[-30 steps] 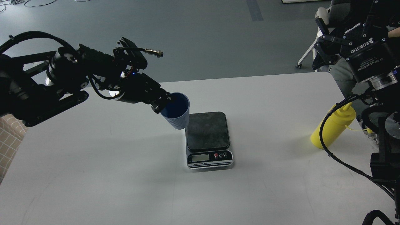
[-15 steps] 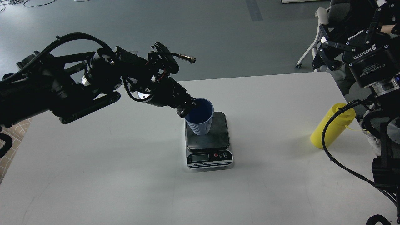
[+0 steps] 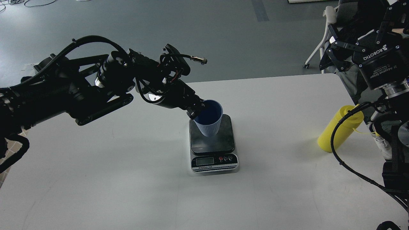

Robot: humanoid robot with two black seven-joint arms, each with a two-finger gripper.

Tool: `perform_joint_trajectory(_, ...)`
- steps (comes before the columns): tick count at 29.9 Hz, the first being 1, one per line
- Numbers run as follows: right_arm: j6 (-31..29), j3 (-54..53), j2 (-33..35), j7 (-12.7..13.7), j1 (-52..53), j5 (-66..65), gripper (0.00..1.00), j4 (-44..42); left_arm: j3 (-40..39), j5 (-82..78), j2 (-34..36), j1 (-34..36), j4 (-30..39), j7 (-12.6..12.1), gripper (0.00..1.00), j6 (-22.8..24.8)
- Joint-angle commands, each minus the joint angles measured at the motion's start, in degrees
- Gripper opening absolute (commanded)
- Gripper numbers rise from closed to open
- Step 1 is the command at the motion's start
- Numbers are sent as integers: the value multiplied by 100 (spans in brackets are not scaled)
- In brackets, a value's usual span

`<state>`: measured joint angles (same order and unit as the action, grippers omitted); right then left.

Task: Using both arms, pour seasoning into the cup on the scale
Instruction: 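Lift the blue cup, turn it upright, and lower it onto the scale, then open the left gripper and raise it away from the cup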

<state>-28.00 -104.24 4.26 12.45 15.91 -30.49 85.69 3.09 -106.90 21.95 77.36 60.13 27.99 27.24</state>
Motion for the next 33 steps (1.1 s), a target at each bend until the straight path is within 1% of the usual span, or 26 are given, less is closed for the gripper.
perform_joint_trajectory(1, 0, 0, -5, 3, -27, 0, 100, 9, -2, 12, -7, -28, -10, 1, 0, 1)
perform_joint_trajectory(8, 0, 0, -5, 3, -27, 0, 100, 9, -19, 47, -7, -89, -19, 1, 1, -17)
perform_joint_trajectory(11, 0, 9, -5, -6, -27, 0, 100, 9, -54, 73, -33, -89, -115, 1, 10, -26)
perform_joint_trajectory(14, 0, 9, -5, 3, -27, 0, 100, 9, -55, 126, -138, -89, -221, 1, 24, -26)
perform_joint_trajectory(15, 0, 9, -5, 3, -27, -9, 100, 9, -63, 213, -182, -89, -239, 1, 33, -17)
perform_joint_trajectory(16, 0, 9, -5, 3, -18, -1, 100, 9, -72, 275, -191, -89, -239, 1, 39, -17)
perform_joint_trajectory(17, 0, 9, -5, 3, -18, -9, 100, 9, -72, 389, -200, -89, -239, 1, 48, 0)
perform_joint_trajectory(18, 0, 9, -5, 3, -18, -9, 100, 9, -63, 451, -200, -89, -239, 1, 55, 18)
perform_joint_trajectory(22, 0, 9, -5, 3, -18, -9, 100, 9, -55, 460, -209, -89, -239, 1, 58, 45)
perform_joint_trajectory(25, 0, 9, 4, -6, -18, -9, 100, 9, -63, 460, -218, -98, -239, 1, 67, 45)
perform_joint_trajectory(28, 0, 0, 4, 3, -18, -9, 100, 9, -72, 469, -218, -89, -239, 1, 67, 36)
perform_joint_trajectory(30, 0, 9, 4, 3, -27, 0, 100, 9, -72, 477, -200, -89, -239, 1, 71, 36)
perform_joint_trajectory(32, 0, 9, 4, 3, -27, -9, 100, 18, -107, 521, -165, -89, -239, 1, 78, 27)
perform_joint_trajectory(33, 0, 9, 4, -6, -27, -9, 100, 18, -116, 556, -165, -89, -239, 1, 80, 27)
